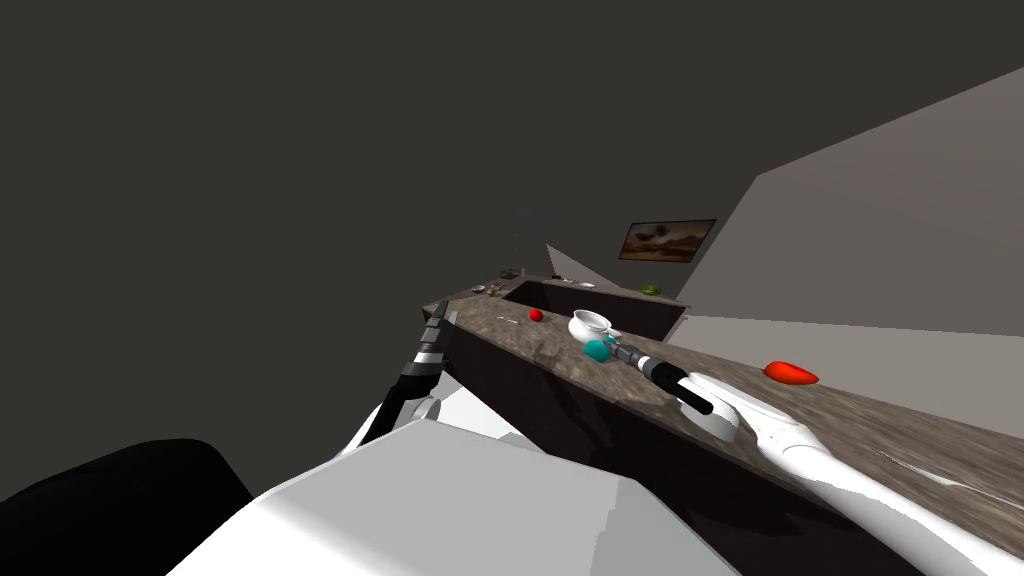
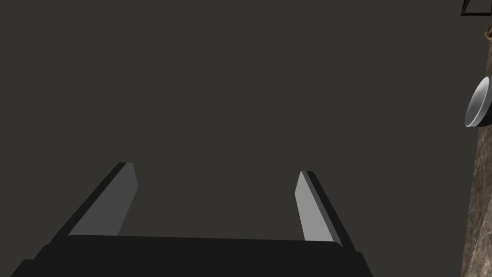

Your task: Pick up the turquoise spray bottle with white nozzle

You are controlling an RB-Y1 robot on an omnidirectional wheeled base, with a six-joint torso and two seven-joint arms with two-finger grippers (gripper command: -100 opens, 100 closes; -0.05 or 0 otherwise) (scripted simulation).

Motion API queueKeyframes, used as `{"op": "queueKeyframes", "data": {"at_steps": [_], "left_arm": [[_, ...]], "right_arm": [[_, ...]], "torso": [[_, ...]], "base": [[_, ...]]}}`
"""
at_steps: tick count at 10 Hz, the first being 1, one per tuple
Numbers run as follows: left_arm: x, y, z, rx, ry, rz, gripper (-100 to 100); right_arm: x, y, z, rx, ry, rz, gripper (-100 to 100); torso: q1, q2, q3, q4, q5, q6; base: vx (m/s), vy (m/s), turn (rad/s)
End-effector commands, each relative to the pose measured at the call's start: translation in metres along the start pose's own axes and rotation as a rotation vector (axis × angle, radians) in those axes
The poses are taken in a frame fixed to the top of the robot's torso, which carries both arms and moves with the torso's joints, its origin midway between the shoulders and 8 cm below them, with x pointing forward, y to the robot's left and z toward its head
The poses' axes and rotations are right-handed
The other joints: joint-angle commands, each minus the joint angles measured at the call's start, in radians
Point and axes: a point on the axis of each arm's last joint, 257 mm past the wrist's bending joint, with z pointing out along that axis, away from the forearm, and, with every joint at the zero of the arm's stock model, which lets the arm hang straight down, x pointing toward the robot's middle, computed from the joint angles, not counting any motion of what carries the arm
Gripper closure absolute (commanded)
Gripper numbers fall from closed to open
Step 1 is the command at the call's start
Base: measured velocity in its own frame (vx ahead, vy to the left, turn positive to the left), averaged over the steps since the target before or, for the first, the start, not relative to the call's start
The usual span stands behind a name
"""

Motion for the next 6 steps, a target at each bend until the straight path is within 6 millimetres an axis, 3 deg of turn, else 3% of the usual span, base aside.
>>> {"op": "queueKeyframes", "data": {"at_steps": [1,3,4,5,6], "left_arm": [[0.000,0.000,0.000,0.000,0.000,0.000,0],[0.000,0.000,0.000,0.000,0.000,0.000,0],[0.000,0.000,0.000,0.000,0.000,0.000,0],[0.000,0.000,0.000,0.000,0.000,0.000,0],[0.000,0.000,0.000,0.000,0.000,0.000,0]], "right_arm": [[0.013,0.008,-0.007,-0.006,0.015,0.008,100],[0.013,0.022,-0.007,-0.035,0.012,0.009,100],[0.004,-0.001,-0.017,0.031,-0.001,-0.004,100],[0.004,-0.004,-0.020,0.041,-0.004,0.001,100],[0.013,0.006,-0.023,0.023,0.008,0.005,100]], "torso": [[0.000,0.000,0.000,0.000,0.000,0.000],[0.002,0.002,0.000,-0.002,-0.002,0.000],[0.003,0.002,0.000,-0.002,-0.003,-0.002],[0.001,0.000,-0.001,-0.002,-0.002,-0.002],[0.000,-0.001,-0.001,-0.002,-0.002,-0.001]], "base": [[0.026,-0.028,-0.013],[0.005,-0.006,-0.014],[0.031,-0.020,0.116],[0.045,-0.041,0.058],[0.025,-0.033,-0.015]]}}
